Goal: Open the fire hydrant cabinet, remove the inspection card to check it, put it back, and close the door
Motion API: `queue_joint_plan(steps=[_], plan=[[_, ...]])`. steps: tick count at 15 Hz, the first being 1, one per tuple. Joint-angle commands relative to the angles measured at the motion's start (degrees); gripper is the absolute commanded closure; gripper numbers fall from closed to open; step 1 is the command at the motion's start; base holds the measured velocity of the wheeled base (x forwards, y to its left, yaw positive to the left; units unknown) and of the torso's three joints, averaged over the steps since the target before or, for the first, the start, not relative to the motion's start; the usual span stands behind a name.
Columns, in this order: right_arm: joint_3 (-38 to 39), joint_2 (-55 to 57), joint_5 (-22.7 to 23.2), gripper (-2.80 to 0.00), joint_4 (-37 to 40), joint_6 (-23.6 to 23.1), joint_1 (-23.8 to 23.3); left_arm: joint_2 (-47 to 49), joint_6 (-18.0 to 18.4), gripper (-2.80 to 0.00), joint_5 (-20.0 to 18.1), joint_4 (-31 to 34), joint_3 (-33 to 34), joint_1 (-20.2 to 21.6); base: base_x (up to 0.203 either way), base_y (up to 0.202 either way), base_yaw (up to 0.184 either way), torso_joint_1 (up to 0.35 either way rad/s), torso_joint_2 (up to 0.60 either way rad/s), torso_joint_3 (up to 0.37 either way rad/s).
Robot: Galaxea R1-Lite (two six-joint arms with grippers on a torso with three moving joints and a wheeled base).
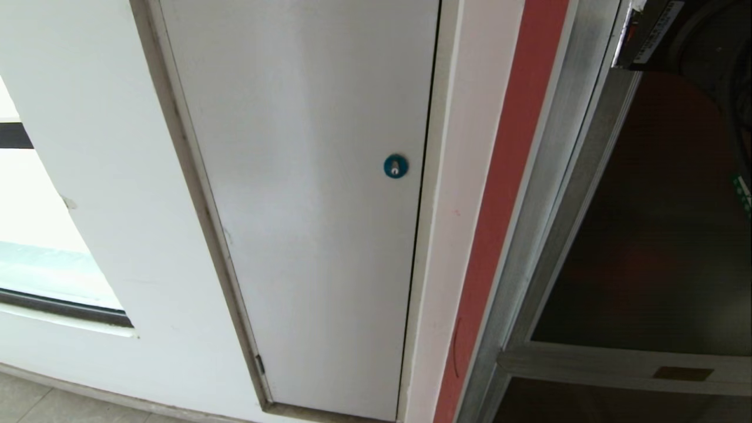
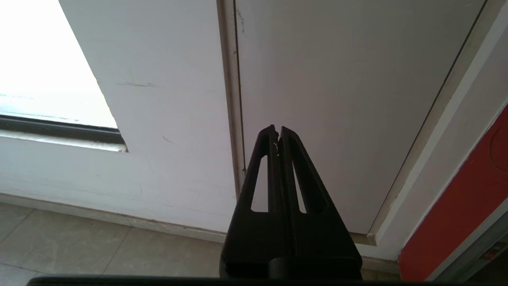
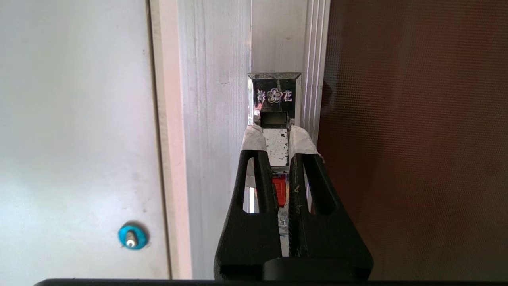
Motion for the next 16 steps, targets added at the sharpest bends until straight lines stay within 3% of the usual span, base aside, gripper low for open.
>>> queue_joint_plan(steps=[1,16], plan=[[0.27,-2.07,-0.52,0.0,-0.46,-0.11,1.11,0.07,0.02,0.0,0.08,-0.02,0.26,0.03,0.0,0.0,0.0,0.0,0.0,0.0],[6.65,-6.09,-1.1,0.0,0.41,-0.11,2.31,0.07,-0.05,0.0,-0.01,-0.02,0.26,0.09,0.0,0.0,0.0,0.0,0.0,0.0]])
